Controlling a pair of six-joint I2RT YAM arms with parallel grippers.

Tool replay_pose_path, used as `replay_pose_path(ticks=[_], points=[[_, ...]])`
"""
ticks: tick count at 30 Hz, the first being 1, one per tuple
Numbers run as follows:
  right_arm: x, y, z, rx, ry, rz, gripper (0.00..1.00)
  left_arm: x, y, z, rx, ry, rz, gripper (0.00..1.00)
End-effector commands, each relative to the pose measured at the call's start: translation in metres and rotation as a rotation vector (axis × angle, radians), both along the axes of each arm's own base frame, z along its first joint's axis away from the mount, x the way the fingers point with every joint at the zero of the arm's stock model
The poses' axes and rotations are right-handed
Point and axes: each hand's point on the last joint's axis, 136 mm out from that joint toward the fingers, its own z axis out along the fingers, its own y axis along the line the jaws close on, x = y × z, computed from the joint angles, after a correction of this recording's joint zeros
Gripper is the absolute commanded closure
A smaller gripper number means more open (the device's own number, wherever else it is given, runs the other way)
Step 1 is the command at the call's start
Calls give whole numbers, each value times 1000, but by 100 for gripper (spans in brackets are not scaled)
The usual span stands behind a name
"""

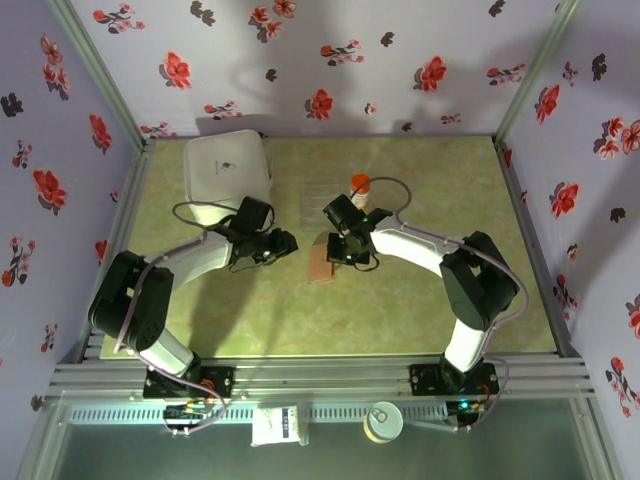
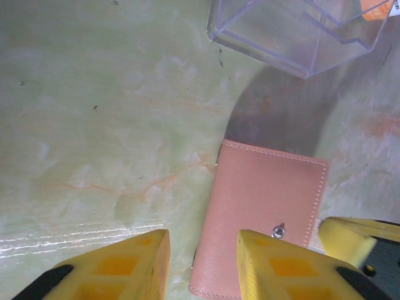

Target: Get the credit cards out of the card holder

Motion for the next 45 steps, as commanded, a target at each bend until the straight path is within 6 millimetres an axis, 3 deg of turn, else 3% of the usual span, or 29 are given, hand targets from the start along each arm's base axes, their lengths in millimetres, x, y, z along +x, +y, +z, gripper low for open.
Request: replay_pose_path(ticks=[1, 11, 24, 28, 32, 39, 45], points=[[-2, -10, 16, -30, -15, 15, 96, 2, 4, 10, 9, -32, -3, 67], [-2, -5, 48, 15, -58, 3, 95, 1, 7, 19, 3, -54, -8, 69], [3, 49, 61, 134, -68, 69, 94, -2, 21, 18, 11, -56, 0, 70], [3, 35, 61, 100, -82, 53, 94, -2, 13, 16, -9, -43, -28, 72], [1, 7, 50, 25, -74, 18, 93, 0, 2, 11, -20, -22, -54, 76], [-1, -36, 20, -103, -33, -27, 93, -4, -15, -8, -16, 29, -101, 84], [0, -55, -9, -178, 1, -48, 93, -7, -20, -26, -1, 77, -115, 89]])
